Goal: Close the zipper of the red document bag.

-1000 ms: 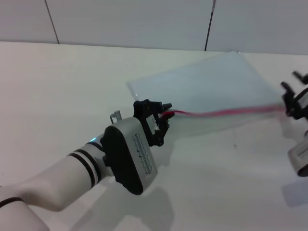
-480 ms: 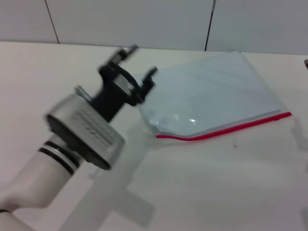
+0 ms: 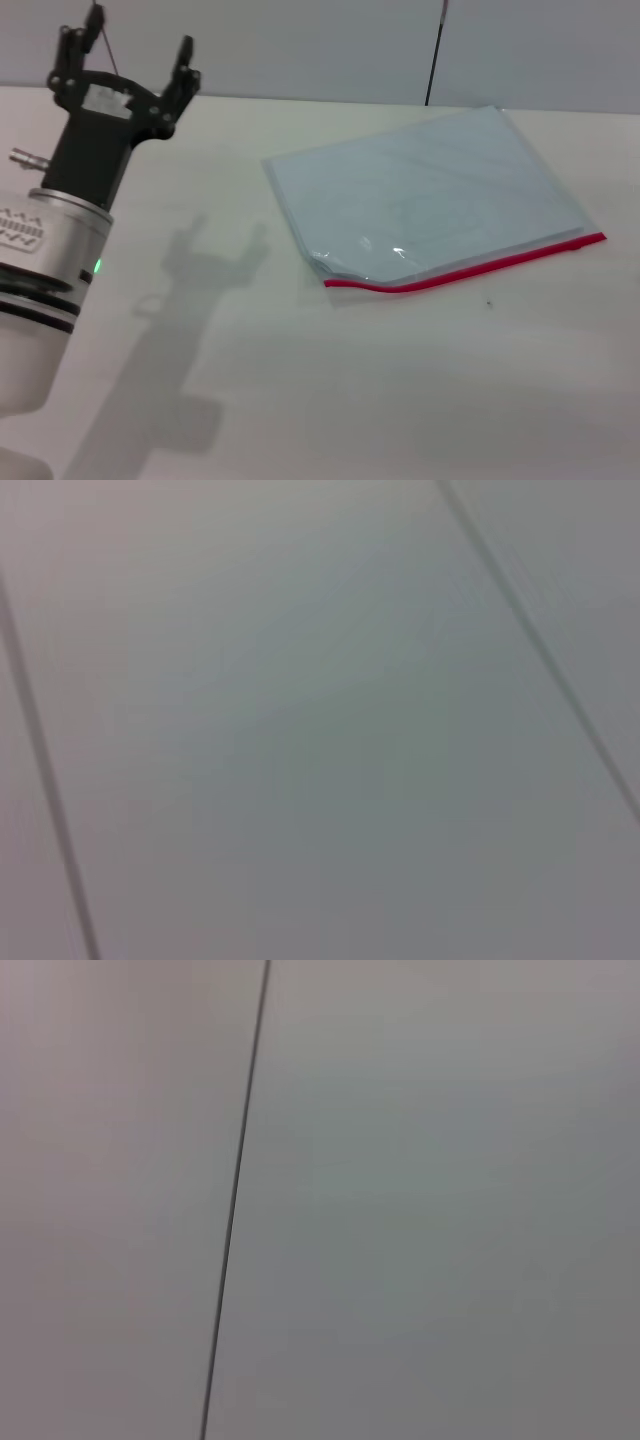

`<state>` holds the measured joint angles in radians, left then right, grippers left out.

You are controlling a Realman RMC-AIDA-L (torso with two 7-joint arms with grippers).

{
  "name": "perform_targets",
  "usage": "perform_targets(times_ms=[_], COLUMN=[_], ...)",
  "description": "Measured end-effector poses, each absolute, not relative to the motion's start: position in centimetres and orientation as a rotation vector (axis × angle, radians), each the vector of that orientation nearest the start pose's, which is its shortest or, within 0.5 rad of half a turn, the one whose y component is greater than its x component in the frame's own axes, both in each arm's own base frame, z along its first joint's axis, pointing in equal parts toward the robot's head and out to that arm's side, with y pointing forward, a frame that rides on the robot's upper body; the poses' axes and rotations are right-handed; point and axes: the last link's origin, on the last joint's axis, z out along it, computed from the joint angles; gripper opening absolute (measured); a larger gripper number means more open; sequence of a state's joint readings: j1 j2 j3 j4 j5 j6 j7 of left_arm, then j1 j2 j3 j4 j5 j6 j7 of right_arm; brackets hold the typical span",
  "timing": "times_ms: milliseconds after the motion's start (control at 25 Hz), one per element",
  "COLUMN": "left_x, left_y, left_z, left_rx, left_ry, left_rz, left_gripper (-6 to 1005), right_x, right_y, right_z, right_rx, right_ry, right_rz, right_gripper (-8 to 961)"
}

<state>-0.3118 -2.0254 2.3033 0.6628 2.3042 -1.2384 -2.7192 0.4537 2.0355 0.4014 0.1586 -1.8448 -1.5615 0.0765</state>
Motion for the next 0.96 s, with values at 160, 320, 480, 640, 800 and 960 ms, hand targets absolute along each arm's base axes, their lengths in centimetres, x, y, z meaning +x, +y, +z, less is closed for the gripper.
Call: perform_targets(times_ms=[160,320,480,640,800,960], left_x=[-24.3,-24.9,-25.1,-25.3,-25.3,-25.3], left_y=[32.9,33.2,33.3,33.4,33.4,33.5], left_z=[-0.2,0.2,0.3,0.3,0.2,0.2], left_rx=[-1.480,-1.449,-1.448,-1.452,-1.454,-1.455], left_ry=[-0.119,-0.172,-0.204,-0.207,-0.206,-0.206], left_rz=[-0.767,-0.774,-0.803,-0.801,-0.798,-0.799], left_gripper=[894,894,894,894,894,894], right_x=[29.8,29.8,29.8,29.8,29.8,29.8], right_y=[31.6,31.3,31.4,31.3,31.3,31.3], right_z=[3.0,3.3,3.2,3.3,3.4,3.4], right_rx=[-1.493,-1.488,-1.498,-1.497,-1.498,-1.498], right_ry=[0.242,0.243,0.240,0.236,0.233,0.234], right_rz=[0.977,1.009,1.000,1.004,1.007,1.007], right_gripper=[721,720,720,720,714,714])
